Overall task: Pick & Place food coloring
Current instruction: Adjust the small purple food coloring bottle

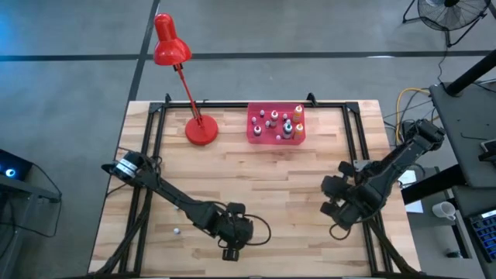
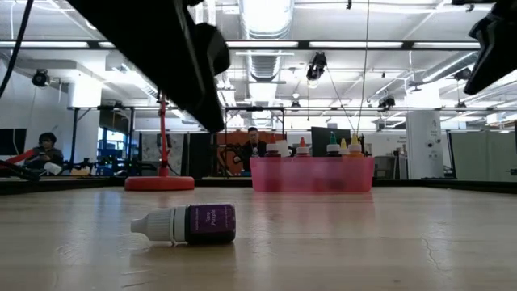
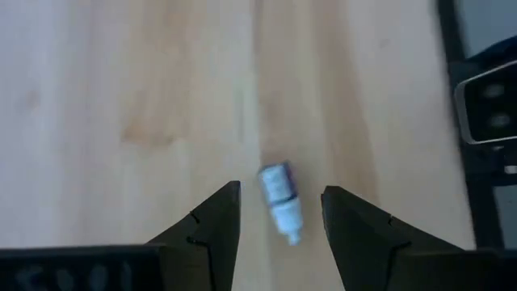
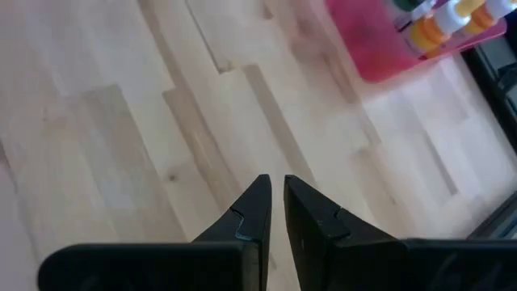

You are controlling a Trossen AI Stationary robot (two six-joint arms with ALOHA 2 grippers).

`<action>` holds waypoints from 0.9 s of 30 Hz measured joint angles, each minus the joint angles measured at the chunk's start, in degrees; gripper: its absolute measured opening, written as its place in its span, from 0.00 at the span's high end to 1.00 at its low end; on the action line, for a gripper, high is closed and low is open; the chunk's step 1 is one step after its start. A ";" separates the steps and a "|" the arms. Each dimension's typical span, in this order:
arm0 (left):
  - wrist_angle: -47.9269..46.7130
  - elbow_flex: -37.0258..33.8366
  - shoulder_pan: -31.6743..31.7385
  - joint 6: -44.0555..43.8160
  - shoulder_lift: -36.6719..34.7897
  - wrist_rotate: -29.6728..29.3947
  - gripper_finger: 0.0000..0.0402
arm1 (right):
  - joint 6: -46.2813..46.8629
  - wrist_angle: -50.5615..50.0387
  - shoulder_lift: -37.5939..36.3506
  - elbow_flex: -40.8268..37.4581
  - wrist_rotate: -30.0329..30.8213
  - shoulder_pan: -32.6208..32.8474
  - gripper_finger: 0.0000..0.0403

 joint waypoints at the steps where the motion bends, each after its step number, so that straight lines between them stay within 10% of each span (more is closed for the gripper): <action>1: -1.71 0.53 0.02 -1.37 0.22 -0.01 0.63 | 0.02 0.08 -0.39 0.00 0.49 0.19 0.93; 10: -4.06 5.21 0.04 -13.04 4.92 -0.01 0.63 | -3.04 -0.13 -1.40 0.13 12.51 -0.05 0.93; 27: -20.43 19.90 -0.21 -18.29 17.06 -0.21 0.63 | -6.84 -0.55 -1.64 0.04 15.10 -1.85 0.93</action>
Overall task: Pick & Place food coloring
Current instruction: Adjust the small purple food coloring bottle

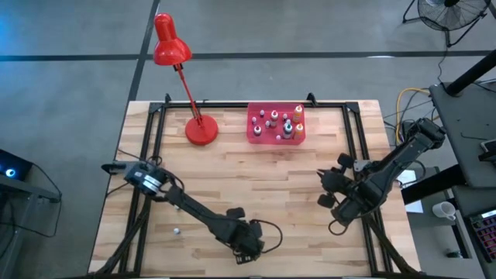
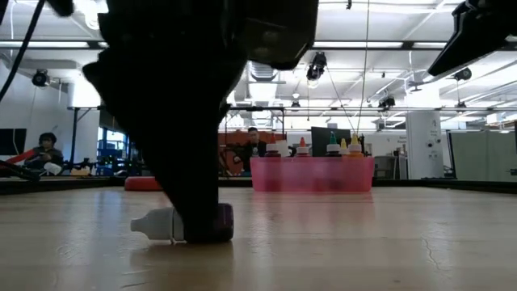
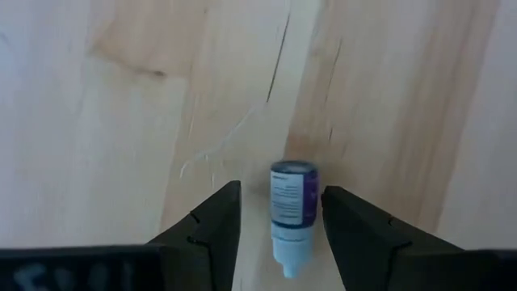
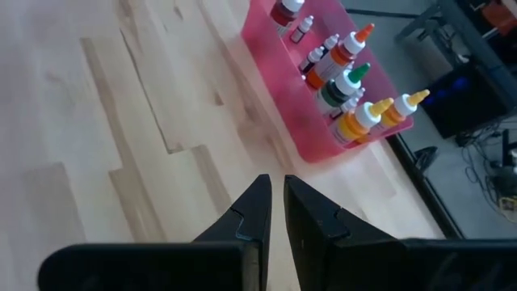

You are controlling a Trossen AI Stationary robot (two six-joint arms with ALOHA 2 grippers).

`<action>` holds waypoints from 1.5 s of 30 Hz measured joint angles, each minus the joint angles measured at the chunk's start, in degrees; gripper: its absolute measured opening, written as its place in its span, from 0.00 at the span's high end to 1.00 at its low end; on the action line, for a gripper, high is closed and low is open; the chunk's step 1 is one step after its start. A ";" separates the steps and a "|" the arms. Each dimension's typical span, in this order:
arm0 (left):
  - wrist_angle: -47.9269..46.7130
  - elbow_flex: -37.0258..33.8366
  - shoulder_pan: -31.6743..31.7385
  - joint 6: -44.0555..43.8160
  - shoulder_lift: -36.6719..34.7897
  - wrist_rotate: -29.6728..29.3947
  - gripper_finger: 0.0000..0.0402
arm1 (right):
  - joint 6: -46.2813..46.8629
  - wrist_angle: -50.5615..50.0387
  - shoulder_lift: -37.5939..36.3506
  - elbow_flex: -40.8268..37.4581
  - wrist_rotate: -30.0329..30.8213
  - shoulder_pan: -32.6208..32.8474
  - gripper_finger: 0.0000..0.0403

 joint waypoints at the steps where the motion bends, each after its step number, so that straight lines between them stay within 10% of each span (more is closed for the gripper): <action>1: 0.12 -0.31 -0.14 -0.57 0.00 0.00 0.63 | -0.13 0.00 0.00 -0.04 0.21 -0.16 0.93; 24: 2.04 -2.18 -1.56 -8.35 0.59 -1.73 0.64 | -0.96 0.33 0.11 -0.37 0.37 -2.56 0.93; 34: 1.31 -2.38 -1.38 -6.78 0.57 -0.46 0.83 | -0.94 0.29 0.11 -1.16 0.35 -2.87 0.93; 40: -3.82 -2.19 0.52 -8.06 -0.44 7.73 0.91 | -0.72 0.26 0.10 -2.08 -0.63 -2.87 0.93; 45: -19.90 -1.70 5.68 -11.22 -2.12 25.39 0.89 | 0.13 0.61 -0.50 -2.53 -7.99 -5.44 0.93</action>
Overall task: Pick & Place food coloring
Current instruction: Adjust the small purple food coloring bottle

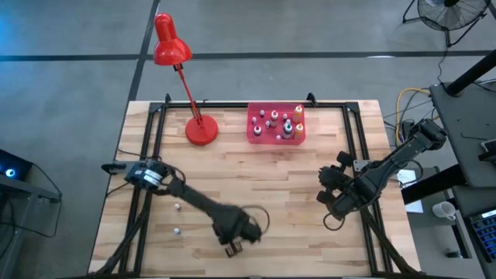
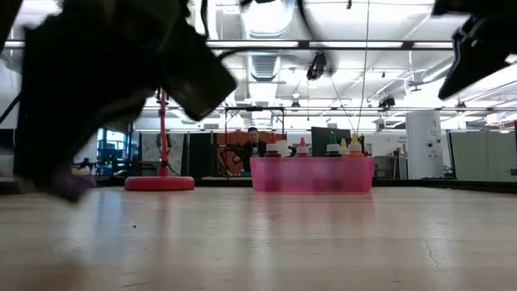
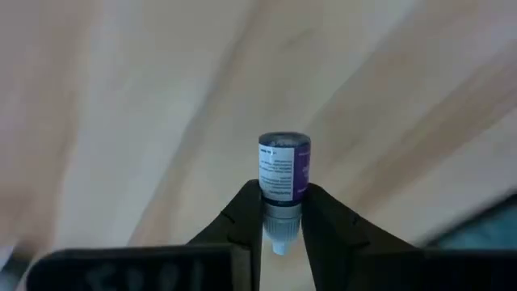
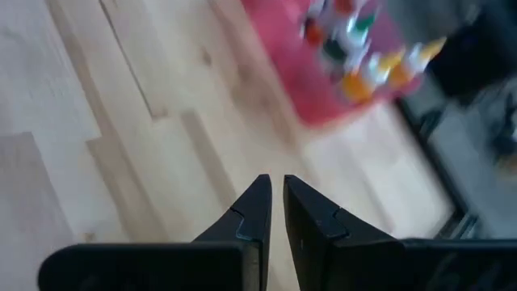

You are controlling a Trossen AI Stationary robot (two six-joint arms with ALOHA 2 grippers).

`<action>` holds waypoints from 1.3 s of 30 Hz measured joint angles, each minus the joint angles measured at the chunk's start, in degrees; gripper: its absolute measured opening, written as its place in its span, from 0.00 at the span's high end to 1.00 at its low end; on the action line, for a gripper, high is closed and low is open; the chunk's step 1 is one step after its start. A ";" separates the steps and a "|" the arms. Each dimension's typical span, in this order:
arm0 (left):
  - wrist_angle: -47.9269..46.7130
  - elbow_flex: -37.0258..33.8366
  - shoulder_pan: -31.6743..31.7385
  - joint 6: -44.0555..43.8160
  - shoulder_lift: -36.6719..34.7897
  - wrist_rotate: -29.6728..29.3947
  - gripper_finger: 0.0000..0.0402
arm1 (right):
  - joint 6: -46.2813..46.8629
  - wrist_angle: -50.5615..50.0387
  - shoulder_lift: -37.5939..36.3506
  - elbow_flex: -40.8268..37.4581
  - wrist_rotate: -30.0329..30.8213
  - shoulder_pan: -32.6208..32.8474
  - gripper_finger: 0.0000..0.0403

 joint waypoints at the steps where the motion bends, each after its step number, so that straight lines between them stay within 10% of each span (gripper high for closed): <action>1: -3.23 0.02 1.12 0.37 -0.40 3.26 0.88 | 0.54 -0.08 -0.10 -0.17 -2.11 -1.11 0.93; 6: -14.02 -0.10 5.63 6.66 -0.73 16.63 0.88 | 1.10 0.00 -1.00 -1.13 -6.91 -5.91 0.93; 19: -11.54 -17.46 12.28 10.25 -0.13 26.22 0.87 | 1.14 0.76 -2.10 -1.36 -18.00 -10.30 0.93; 39: -5.22 -21.13 14.66 9.53 -0.24 23.98 0.74 | -4.10 7.99 -2.10 -1.38 -24.05 -10.41 0.93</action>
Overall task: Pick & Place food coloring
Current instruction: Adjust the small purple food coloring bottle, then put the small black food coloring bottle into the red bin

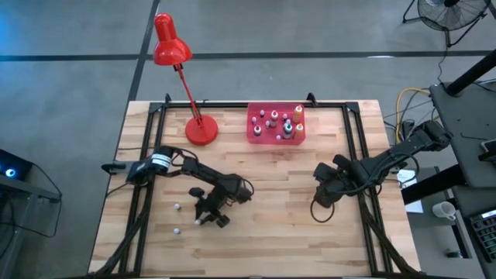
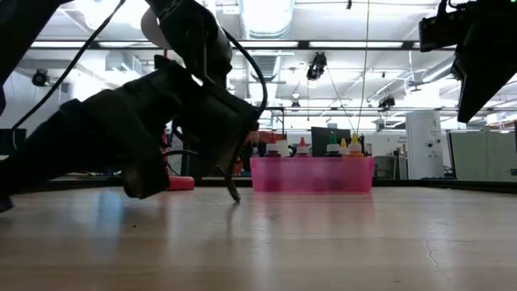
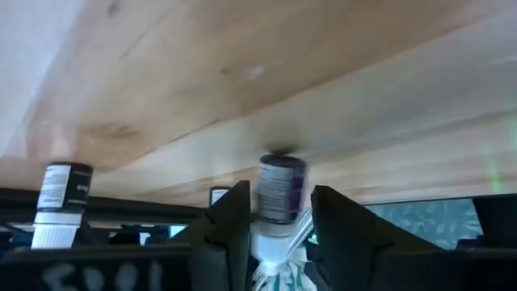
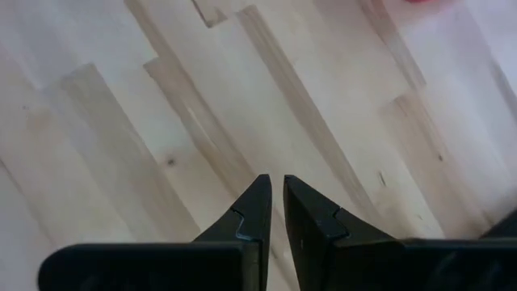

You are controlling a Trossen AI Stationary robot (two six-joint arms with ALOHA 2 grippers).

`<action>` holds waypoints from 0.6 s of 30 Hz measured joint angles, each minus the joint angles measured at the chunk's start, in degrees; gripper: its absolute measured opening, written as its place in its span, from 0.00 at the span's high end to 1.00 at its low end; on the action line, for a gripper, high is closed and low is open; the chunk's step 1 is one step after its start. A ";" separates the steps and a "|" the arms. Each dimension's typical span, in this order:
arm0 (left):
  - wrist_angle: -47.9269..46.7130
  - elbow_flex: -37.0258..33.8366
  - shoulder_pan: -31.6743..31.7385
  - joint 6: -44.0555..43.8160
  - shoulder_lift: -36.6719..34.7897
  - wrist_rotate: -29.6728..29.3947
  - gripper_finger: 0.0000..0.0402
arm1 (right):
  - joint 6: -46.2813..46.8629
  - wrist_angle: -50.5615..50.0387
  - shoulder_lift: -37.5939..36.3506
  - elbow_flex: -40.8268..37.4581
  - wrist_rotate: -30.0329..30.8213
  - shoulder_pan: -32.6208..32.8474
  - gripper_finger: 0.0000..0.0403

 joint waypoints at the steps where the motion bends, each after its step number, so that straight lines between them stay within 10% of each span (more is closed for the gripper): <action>1: 0.04 0.23 0.19 -0.06 0.00 -0.10 0.73 | -0.04 0.01 0.02 0.00 -0.21 0.00 0.93; 18: 0.11 8.70 1.13 1.01 0.00 -16.70 0.70 | -3.82 1.66 0.02 0.00 -0.51 0.00 0.93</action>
